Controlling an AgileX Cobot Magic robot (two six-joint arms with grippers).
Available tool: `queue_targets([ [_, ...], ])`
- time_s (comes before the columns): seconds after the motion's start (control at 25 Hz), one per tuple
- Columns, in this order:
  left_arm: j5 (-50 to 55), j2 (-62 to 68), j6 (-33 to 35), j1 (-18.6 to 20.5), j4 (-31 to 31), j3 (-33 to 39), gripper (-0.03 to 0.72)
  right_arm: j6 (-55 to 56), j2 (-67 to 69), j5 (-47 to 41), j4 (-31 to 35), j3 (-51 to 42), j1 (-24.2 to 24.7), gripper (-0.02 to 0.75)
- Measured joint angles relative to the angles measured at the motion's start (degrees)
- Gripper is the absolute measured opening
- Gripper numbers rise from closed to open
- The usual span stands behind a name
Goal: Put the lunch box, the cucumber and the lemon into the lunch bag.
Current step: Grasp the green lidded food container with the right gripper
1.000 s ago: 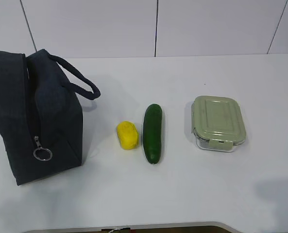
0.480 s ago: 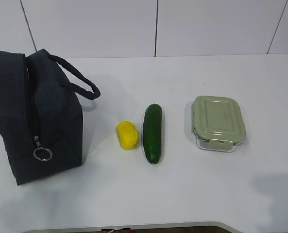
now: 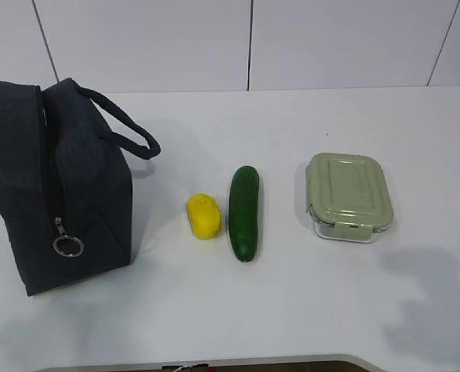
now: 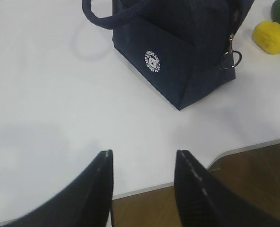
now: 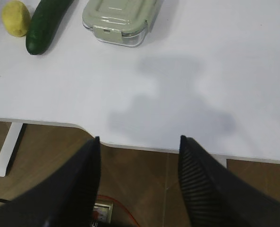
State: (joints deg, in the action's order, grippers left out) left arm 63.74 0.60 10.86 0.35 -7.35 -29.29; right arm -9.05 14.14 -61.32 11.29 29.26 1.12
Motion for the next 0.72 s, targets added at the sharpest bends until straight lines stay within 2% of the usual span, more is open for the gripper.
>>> queue_targets([
  [0.72,0.0,0.0,0.0,0.0,0.0,0.0,0.305,-0.87,19.92,1.62,2.4,10.55,0.0,0.428],
])
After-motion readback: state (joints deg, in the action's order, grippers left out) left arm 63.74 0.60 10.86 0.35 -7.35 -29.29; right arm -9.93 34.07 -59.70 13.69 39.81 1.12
